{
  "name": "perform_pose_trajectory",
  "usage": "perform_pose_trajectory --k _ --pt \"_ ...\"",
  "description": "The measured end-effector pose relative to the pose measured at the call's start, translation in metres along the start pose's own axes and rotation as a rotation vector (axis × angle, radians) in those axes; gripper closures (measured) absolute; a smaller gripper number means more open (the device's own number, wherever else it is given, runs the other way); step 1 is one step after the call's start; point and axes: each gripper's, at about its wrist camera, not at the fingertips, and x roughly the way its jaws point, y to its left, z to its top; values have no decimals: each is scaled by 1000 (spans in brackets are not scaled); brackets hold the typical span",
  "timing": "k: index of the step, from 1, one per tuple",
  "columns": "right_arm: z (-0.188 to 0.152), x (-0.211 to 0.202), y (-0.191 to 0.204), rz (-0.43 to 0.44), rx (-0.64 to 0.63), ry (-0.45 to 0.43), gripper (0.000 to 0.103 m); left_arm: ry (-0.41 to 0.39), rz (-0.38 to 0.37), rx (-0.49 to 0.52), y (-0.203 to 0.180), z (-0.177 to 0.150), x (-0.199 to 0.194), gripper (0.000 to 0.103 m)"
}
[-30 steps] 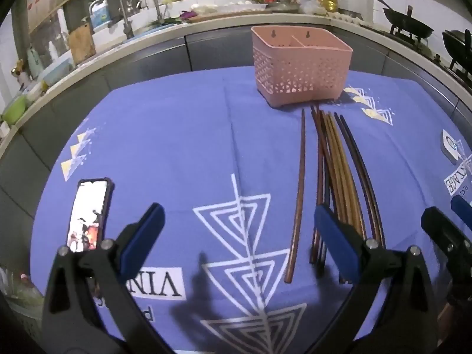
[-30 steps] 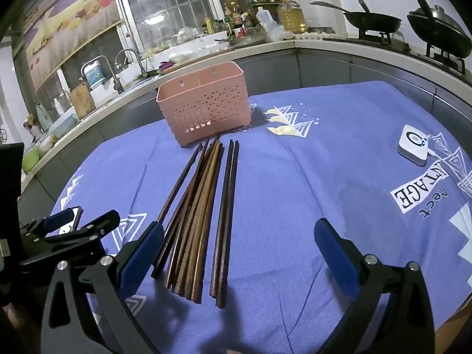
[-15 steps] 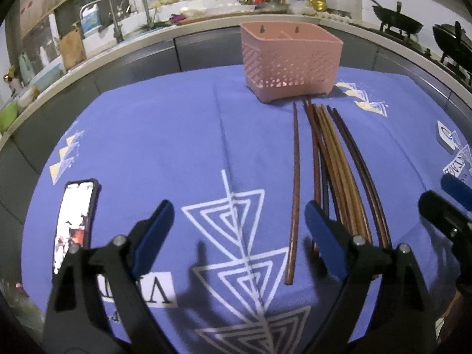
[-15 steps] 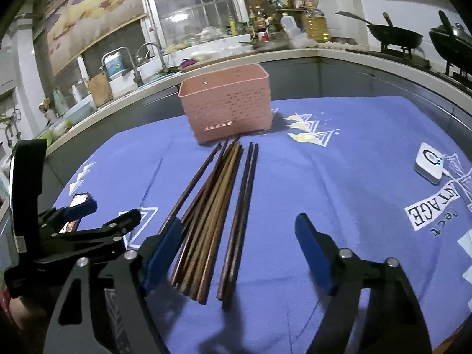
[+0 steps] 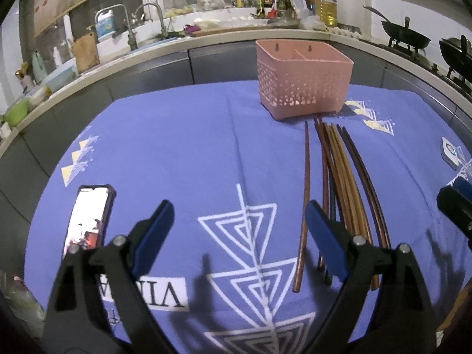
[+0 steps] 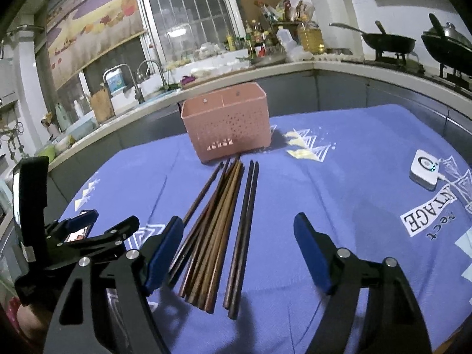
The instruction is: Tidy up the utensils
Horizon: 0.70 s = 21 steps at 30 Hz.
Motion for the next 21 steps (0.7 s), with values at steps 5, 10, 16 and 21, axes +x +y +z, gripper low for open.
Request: perform_pose_trajectory --k 5,10,16,21 --pt "1 -1 2 4 -6 3 26 -8 3 -9 1 2 -3 16" --pt "0 2 1 5 -2 11 26 -7 7 -10 2 2 -3 16" --pt "-2 3 1 5 -9 17 26 0 11 -5 2 0 -1 16" --pt "-4 6 2 7 -24 33 26 -9 8 7 3 1 0 16"
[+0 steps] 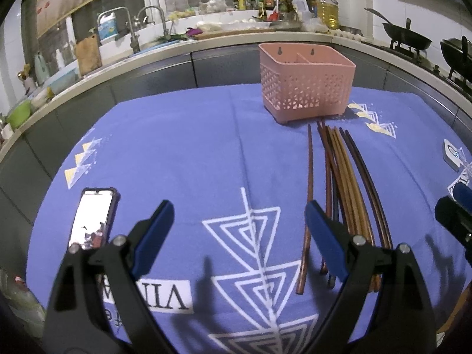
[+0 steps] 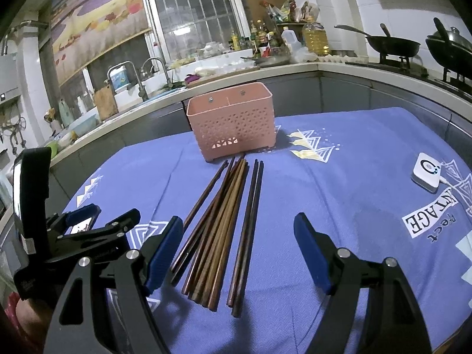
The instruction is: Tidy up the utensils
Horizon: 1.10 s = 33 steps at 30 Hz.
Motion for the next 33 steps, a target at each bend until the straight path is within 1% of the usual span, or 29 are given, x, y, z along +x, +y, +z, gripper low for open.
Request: perform_pose_trajectory --k 2,3,4,5,7,8,10,11,13,15,18,19,20,22,24,26,27,30,32,33 --pt "-1 3 0 -5 -11 14 27 -5 -10 -6 6 2 1 17" --pt "-2 5 0 -8 -17 24 30 -6 -18 -10 8 3 1 19" --pt "-2 7 0 -10 -23 33 36 -3 -31 -12 10 4 2 22" --pt "-3 12 0 -12 -36 57 40 4 -52 -6 12 6 4 24" --pt "-6 22 -1 -7 -62 109 55 28 -94 15 10 7 8 37" --pt "-7 27 -1 -7 -72 129 59 44 -117 29 8 7 11 40" --pt "-11 39 -3 -11 -88 177 66 76 -163 51 4 6 17 55" --pt "-13 44 -4 -11 -91 194 67 91 -183 56 2 6 21 58" --pt "-16 53 -6 -14 -97 226 70 132 -246 64 -5 5 30 66" --pt "-17 58 -6 -8 -103 247 70 166 -281 73 -13 3 38 69" --pt "-22 68 -6 -5 -119 294 71 187 -305 95 -26 1 48 70" --pt "-23 70 -8 15 -109 304 71 193 -301 103 -30 1 52 70" --pt "-22 73 -9 17 -107 313 71 202 -295 113 -34 0 56 70" --pt "-21 71 -11 -6 -124 306 71 221 -279 132 -40 -2 64 74" --pt "-19 69 -19 -28 -119 305 71 201 -245 165 -43 -2 64 74" --pt "-16 68 -27 -30 -95 310 71 202 -248 167 -43 -2 63 74" --pt "-15 68 -30 -23 -84 313 71 205 -249 167 -42 -2 63 74" --pt "-6 70 -38 37 -30 320 71 202 -242 178 -43 1 65 74" --pt "4 73 -45 61 12 308 71 203 -238 177 -43 4 69 78" --pt "10 77 -47 55 19 302 71 204 -236 175 -43 6 71 81"
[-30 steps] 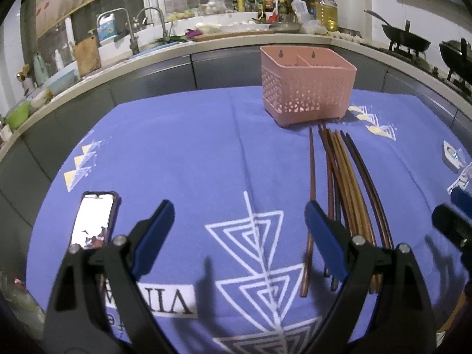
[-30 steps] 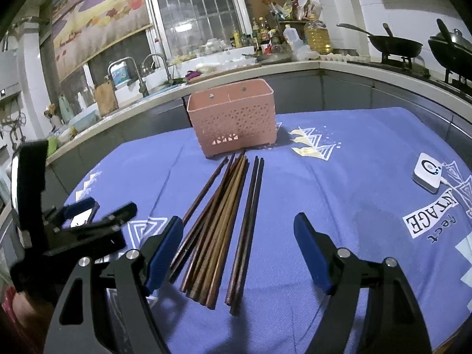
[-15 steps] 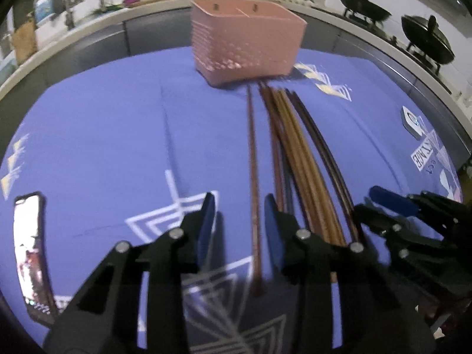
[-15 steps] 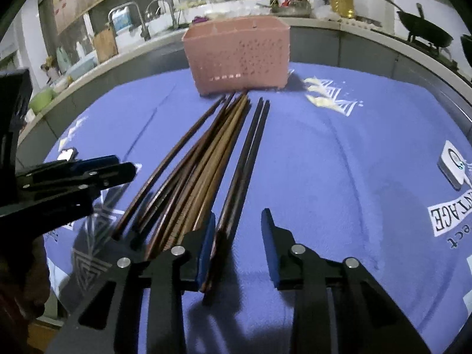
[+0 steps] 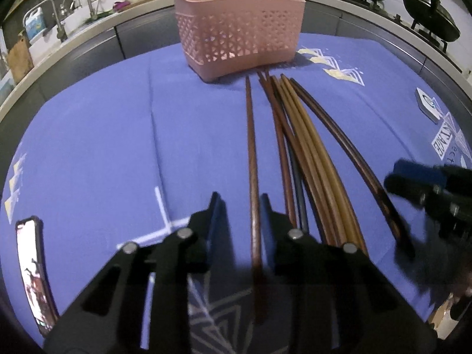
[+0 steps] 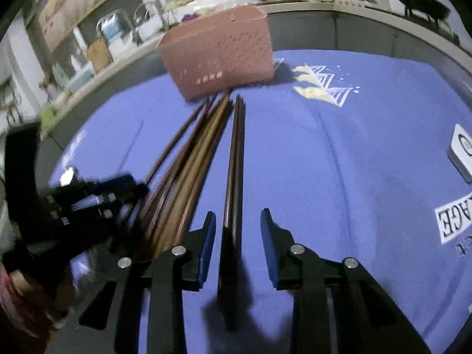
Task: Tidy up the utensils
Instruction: 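Close the left tool on one wooden chopstick while the right tool grasps another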
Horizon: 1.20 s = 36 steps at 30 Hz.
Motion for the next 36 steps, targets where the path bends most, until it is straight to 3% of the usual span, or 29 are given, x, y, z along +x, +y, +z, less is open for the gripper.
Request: perform_pose_trajectory --k 4,14,19,24,25,27,29,31,36 --pt "8 17 5 -51 -78 40 73 -3 1 -3 1 5 4 96" --pt "9 19 -9 -65 -109 52 77 42 -8 -4 8 -12 -7 97" --pt "31 36 -3 -68 -147 90 77 56 8 31 8 12 7 95" --pt "77 69 4 -76 -216 151 77 58 13 101 6 54 34 94" --pt "85 74 6 -70 -224 166 79 59 1 101 8 60 38 94" --pt "99 84 9 -7 -232 217 97 62 -43 79 14 75 47 97" --pt "104 86 8 29 -211 243 98 68 -76 57 18 82 51 98" --pt "105 73 11 64 -220 210 98 39 -106 39 23 84 41 99" --pt "102 0 19 151 -254 -10 98 -130 -193 13 33 85 -27 99"
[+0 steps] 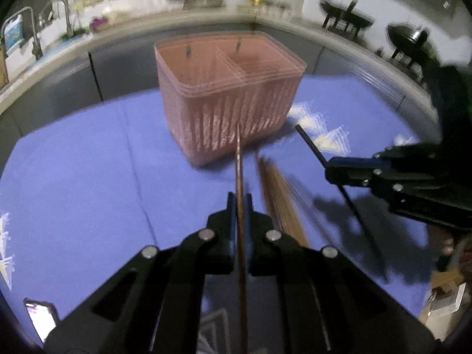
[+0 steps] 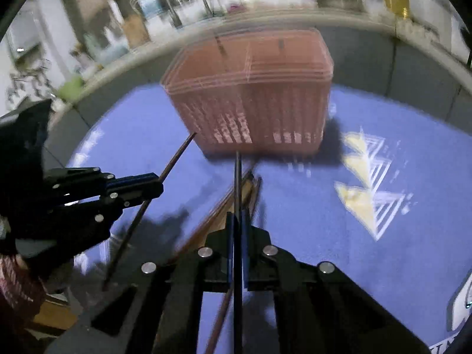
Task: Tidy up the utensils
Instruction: 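Lift both chopsticks upright over the pink caddy and open both tools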
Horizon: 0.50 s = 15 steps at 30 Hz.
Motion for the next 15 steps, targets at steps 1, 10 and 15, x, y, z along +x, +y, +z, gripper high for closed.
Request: perform_pose_trajectory --k 1,10,15 --pt "2 -15 3 11 -3 -46 98 -38 -12 2 -3 3 -15 99" --pt "69 -111 24 80 -8 -345 98 -345 -29 -9 -10 75 -131 99" --pt "154 -126 31 31 -51 -478 98 -476 54 52 -17 146 -156 99"
